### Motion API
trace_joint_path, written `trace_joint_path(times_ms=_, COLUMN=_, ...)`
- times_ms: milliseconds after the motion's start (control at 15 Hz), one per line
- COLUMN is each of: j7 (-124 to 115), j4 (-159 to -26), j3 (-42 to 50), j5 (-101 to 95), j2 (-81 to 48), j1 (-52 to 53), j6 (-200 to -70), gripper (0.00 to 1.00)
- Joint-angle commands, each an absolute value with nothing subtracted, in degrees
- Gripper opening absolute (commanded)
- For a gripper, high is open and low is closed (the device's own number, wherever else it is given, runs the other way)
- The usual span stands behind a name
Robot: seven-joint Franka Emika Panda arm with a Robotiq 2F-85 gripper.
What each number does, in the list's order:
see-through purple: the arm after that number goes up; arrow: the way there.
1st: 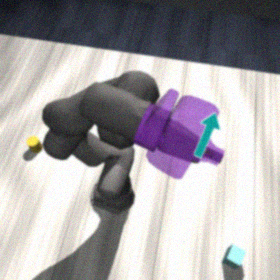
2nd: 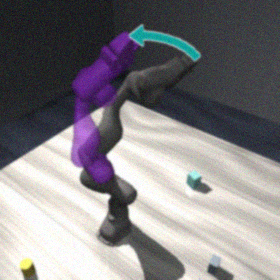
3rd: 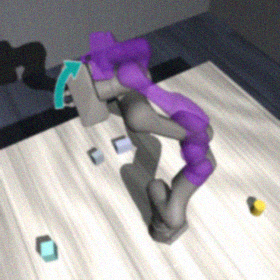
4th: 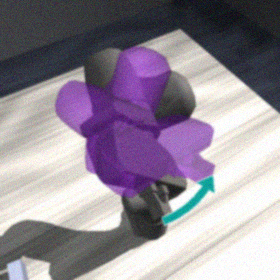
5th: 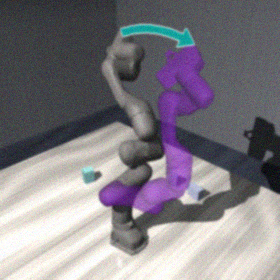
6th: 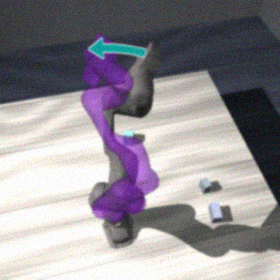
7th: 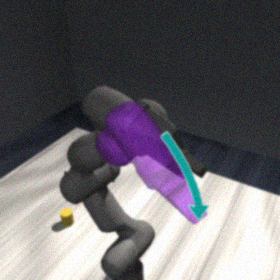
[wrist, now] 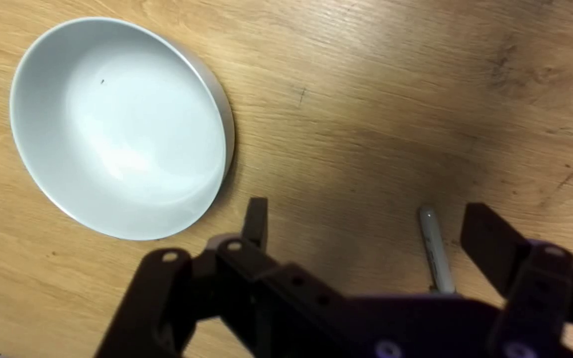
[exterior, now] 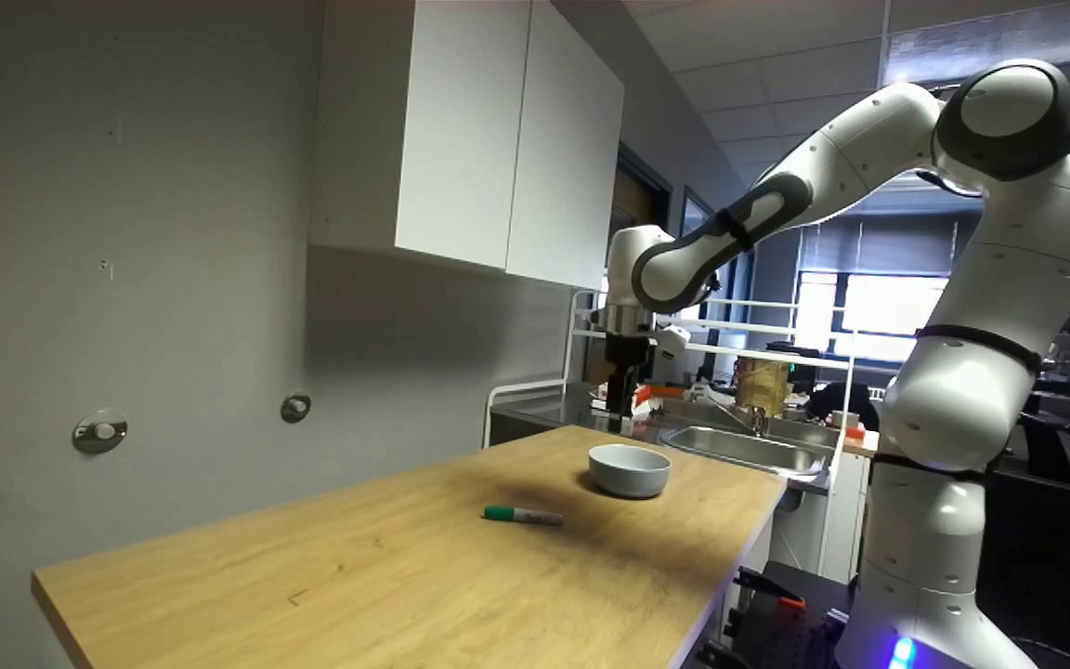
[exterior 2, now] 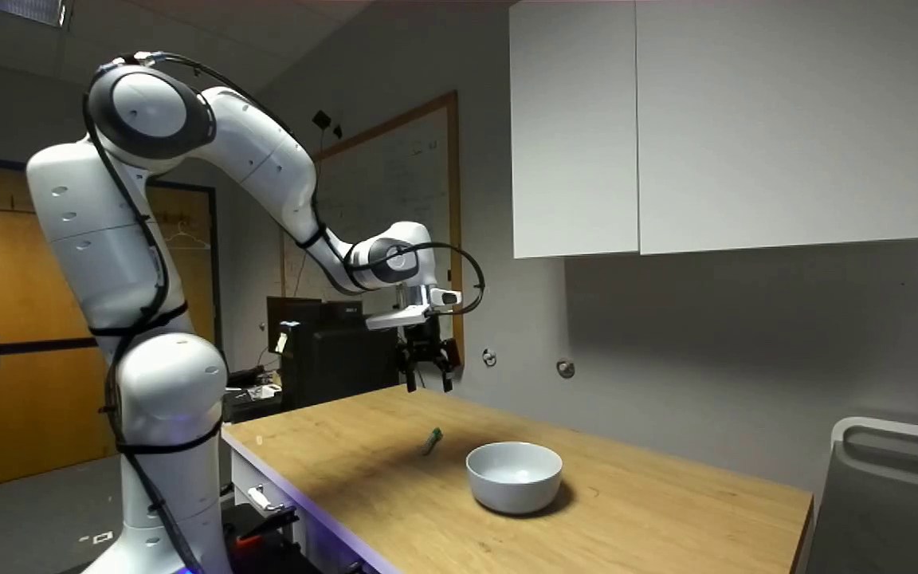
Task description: Put the green marker in the white bowl
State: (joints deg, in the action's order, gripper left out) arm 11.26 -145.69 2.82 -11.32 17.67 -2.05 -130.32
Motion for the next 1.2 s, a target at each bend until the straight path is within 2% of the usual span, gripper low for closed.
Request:
trace_joint_path(times_ms=0, j7=11.26, j4=-145.62, j3=2.84, j5=-11.3, j2=17.68, j1=-2.0, j6=-130.21, gripper=1.0)
trace_joint_path(times_ms=533, j7=12.5, j4=-141.69, j3=1.9, j5=-10.08, j2=13.07, j1=-0.04, j6=-131.86, gripper=1.0)
trace_joint_path(times_ms=1133, j7=24.32, j4=-132.09, j3=0.61, j5=1.18, j2=0.0, j1=4.54, j6=-135.35, gripper=1.0)
